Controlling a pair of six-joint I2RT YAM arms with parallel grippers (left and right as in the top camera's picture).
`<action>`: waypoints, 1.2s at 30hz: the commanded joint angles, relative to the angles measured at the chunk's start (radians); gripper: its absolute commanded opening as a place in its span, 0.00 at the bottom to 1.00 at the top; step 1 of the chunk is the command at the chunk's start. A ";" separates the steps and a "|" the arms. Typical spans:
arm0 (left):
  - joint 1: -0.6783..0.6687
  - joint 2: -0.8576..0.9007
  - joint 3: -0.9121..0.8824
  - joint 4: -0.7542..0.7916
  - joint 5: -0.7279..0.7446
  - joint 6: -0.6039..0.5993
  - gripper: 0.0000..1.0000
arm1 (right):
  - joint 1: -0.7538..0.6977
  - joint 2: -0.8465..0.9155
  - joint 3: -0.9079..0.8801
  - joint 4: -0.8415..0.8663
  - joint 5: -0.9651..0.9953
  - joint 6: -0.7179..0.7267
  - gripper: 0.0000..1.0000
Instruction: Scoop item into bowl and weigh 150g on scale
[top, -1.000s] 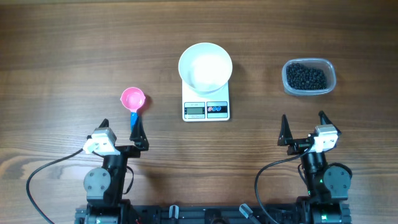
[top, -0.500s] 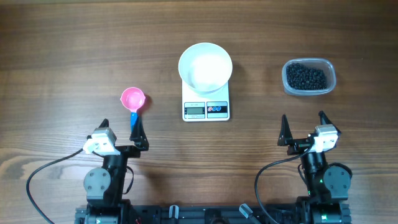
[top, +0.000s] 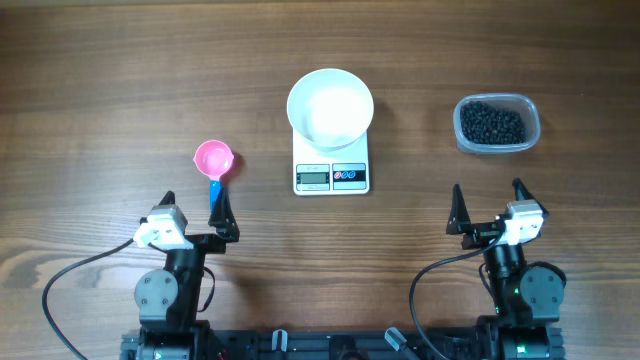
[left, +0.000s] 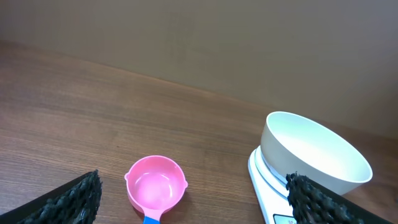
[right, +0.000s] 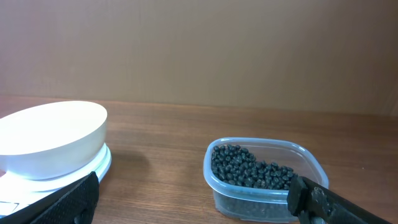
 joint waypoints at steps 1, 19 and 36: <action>-0.002 -0.007 -0.009 0.002 0.008 0.020 1.00 | 0.005 -0.013 -0.002 0.002 0.014 0.019 1.00; -0.002 -0.007 -0.009 0.153 0.233 0.015 1.00 | 0.005 -0.013 -0.002 0.002 0.014 0.019 1.00; -0.002 0.039 0.361 -0.200 0.097 -0.129 1.00 | 0.005 -0.013 -0.002 0.002 0.014 0.020 1.00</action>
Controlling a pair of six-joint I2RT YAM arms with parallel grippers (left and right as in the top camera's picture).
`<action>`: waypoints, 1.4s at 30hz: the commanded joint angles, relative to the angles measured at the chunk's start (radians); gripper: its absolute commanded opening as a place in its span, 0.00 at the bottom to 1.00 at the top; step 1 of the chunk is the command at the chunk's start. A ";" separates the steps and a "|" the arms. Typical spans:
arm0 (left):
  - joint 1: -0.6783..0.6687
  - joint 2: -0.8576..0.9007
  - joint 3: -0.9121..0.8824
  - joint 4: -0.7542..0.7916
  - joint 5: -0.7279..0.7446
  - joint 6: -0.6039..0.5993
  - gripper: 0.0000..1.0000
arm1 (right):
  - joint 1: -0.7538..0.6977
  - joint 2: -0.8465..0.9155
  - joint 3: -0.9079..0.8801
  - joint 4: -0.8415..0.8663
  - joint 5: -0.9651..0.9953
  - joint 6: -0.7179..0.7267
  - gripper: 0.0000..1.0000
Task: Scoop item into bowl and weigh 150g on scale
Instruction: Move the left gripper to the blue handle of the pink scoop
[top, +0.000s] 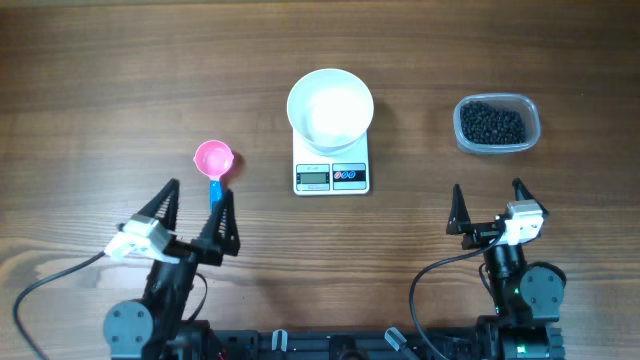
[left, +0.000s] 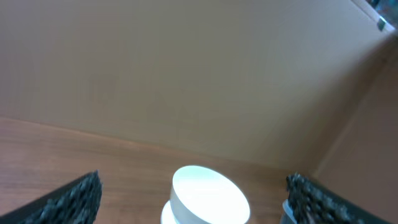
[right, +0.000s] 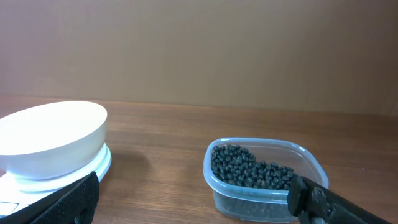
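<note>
A pink scoop (top: 213, 158) with a blue handle lies on the table left of the white scale (top: 331, 172). An empty white bowl (top: 330, 106) sits on the scale, also seen as the bowl (left: 209, 200) in the left wrist view and the bowl (right: 53, 138) in the right wrist view. A clear tub of black beans (top: 496, 124) stands at the far right, shown close as the tub (right: 264, 176). My left gripper (top: 196, 209) is open just behind the scoop's handle, raised and tilted up. My right gripper (top: 488, 206) is open and holds nothing, well short of the tub.
The wooden table (top: 100, 80) stretches around the objects. A brown wall (right: 199, 50) stands behind it. Both arm bases sit at the near edge.
My left arm has risen and tilted up, its fingers now spread wider; its wrist view lost the scoop and shows the wall and bowl. The right arm has not moved.
</note>
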 joint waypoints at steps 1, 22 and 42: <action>-0.002 0.048 0.125 -0.237 -0.123 0.019 1.00 | 0.005 -0.013 -0.002 0.002 0.014 0.019 1.00; -0.002 0.251 0.242 -0.434 -0.006 -0.220 0.99 | 0.005 -0.013 -0.002 0.002 0.014 0.019 1.00; 0.103 1.221 0.485 -0.577 -0.154 -0.062 1.00 | 0.005 -0.013 -0.002 0.002 0.014 0.019 1.00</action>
